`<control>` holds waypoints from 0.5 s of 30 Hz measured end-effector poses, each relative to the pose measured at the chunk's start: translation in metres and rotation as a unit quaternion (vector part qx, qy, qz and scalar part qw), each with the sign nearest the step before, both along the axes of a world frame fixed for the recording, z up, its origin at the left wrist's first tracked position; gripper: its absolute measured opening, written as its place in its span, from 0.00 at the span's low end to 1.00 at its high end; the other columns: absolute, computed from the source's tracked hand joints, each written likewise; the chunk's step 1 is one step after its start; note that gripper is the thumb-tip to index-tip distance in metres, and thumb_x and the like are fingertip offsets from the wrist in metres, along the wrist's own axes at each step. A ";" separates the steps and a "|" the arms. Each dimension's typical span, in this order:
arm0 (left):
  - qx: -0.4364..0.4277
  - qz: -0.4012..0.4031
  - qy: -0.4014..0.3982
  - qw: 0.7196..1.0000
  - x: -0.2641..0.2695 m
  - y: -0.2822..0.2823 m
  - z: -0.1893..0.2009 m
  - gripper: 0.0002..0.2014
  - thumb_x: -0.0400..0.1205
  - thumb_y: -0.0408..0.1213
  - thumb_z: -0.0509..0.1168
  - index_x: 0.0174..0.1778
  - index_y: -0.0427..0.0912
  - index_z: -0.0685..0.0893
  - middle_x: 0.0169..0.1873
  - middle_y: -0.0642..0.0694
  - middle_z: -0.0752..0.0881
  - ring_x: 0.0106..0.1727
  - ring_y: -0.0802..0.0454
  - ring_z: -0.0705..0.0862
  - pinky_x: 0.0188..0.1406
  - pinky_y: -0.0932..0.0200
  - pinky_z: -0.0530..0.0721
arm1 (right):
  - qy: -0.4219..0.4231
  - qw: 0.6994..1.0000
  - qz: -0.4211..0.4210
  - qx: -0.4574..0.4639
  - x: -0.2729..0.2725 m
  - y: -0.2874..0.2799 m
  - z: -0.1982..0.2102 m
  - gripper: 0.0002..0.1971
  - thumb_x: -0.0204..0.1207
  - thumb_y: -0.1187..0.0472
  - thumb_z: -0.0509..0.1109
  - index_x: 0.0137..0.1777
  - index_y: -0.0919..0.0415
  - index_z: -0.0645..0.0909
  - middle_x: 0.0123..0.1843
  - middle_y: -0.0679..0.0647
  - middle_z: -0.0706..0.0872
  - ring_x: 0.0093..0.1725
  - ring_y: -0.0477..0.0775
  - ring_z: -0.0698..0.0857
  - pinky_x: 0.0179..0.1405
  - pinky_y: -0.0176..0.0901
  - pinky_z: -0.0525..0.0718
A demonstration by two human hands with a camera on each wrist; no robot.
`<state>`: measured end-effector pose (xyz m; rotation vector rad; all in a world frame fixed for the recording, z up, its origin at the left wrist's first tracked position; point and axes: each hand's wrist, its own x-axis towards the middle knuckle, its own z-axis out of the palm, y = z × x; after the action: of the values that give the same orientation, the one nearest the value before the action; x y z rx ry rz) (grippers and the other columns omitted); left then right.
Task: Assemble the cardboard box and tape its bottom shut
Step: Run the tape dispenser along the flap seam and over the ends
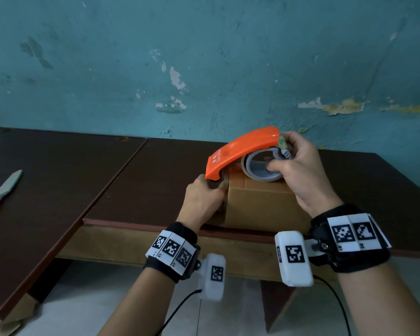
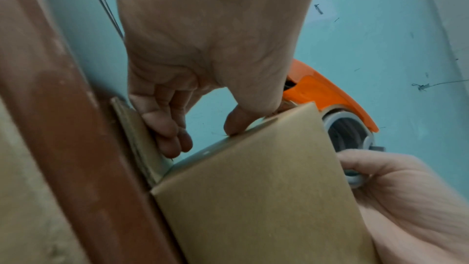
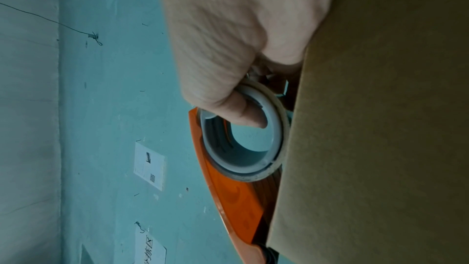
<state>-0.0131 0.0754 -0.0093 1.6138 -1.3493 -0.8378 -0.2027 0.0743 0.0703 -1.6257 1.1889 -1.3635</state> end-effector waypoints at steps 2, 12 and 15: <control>-0.019 -0.002 0.005 1.000 -0.003 -0.001 -0.004 0.19 0.85 0.54 0.64 0.55 0.39 0.83 0.45 0.43 0.89 0.44 0.47 0.87 0.36 0.56 0.80 | 0.002 1.000 -0.001 0.001 0.000 -0.001 0.000 0.20 0.67 0.80 0.72 0.56 0.62 0.83 0.54 0.63 0.90 0.56 0.63 0.90 0.63 0.68 0.87; -0.137 -0.013 0.013 0.990 -0.014 0.004 -0.016 0.07 0.88 0.28 0.60 0.54 0.33 0.83 0.49 0.37 0.90 0.51 0.40 0.89 0.55 0.33 0.87 | 0.001 1.000 -0.003 -0.002 -0.001 -0.001 0.000 0.19 0.67 0.81 0.73 0.54 0.62 0.83 0.53 0.63 0.90 0.55 0.62 0.90 0.61 0.67 0.88; -0.131 -0.036 0.188 0.973 -0.022 0.010 -0.008 0.17 0.80 0.19 0.57 0.52 0.41 0.86 0.49 0.45 0.90 0.54 0.47 0.89 0.59 0.44 0.89 | 0.001 1.000 -0.002 0.002 -0.001 0.000 0.000 0.19 0.66 0.80 0.72 0.54 0.61 0.83 0.53 0.63 0.90 0.55 0.62 0.90 0.62 0.68 0.87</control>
<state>-0.0349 0.0859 -0.0169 1.1404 -1.1933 -0.9141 -0.2041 0.0741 0.0704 -1.6234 1.1958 -1.3625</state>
